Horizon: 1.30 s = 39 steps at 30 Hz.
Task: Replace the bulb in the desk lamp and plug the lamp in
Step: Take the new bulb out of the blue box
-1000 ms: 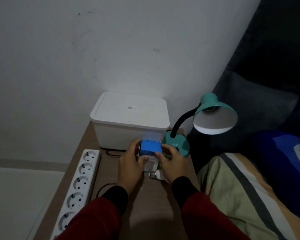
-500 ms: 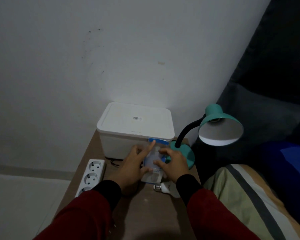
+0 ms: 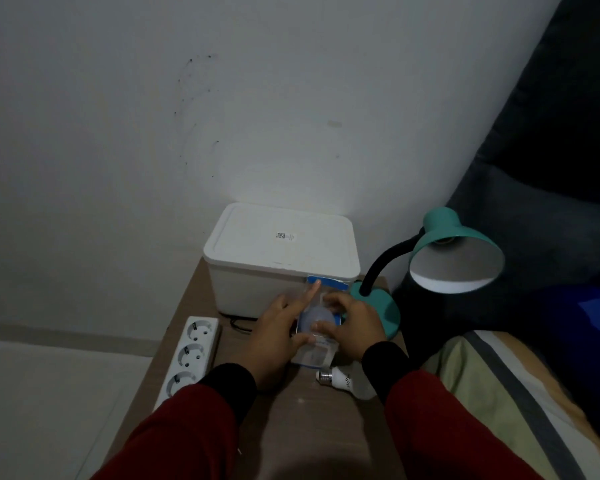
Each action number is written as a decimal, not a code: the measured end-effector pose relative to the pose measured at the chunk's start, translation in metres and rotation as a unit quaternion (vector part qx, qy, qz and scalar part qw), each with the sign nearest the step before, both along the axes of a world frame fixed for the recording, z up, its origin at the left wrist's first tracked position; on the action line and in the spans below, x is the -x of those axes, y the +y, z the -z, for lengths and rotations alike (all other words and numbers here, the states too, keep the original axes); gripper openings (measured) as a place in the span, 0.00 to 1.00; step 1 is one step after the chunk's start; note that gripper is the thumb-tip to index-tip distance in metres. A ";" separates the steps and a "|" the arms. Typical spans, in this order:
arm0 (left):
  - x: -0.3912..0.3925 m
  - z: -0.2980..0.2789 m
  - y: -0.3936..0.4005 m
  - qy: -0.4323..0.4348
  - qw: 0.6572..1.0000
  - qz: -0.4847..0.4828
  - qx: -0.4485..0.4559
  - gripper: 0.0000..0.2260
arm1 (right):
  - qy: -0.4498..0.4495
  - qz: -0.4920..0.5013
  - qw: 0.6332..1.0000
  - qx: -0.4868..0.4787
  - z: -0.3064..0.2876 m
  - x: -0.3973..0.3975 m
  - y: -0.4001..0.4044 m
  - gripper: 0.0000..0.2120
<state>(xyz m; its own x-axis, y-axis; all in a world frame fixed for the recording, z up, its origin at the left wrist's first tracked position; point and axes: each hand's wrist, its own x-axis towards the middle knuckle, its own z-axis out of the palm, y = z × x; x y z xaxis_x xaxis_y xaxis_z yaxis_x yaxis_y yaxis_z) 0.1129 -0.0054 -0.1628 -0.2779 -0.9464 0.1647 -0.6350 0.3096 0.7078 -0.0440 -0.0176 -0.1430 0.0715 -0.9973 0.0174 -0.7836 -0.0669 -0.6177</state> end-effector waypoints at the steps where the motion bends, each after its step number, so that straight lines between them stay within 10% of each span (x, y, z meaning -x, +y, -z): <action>1: 0.000 0.000 0.000 -0.002 1.000 -0.002 0.000 0.40 | -0.021 0.008 1.000 0.018 -0.002 0.000 0.004 0.26; 16: 0.004 -0.006 0.013 -0.026 1.000 -0.016 0.008 0.39 | -0.053 -0.026 0.996 0.065 -0.016 0.014 0.053 0.21; 21: 0.008 -0.010 0.021 0.009 0.999 -0.036 0.000 0.42 | -0.220 0.068 0.969 0.087 -0.029 0.025 0.060 0.11; 26: 0.011 -0.013 0.021 0.029 0.996 -0.082 0.022 0.23 | -0.417 0.120 0.900 0.043 -0.037 0.032 0.065 0.11; 39: 0.010 -0.007 0.022 0.028 0.990 -0.138 0.016 0.11 | -0.399 0.162 0.902 0.029 -0.021 0.026 0.056 0.19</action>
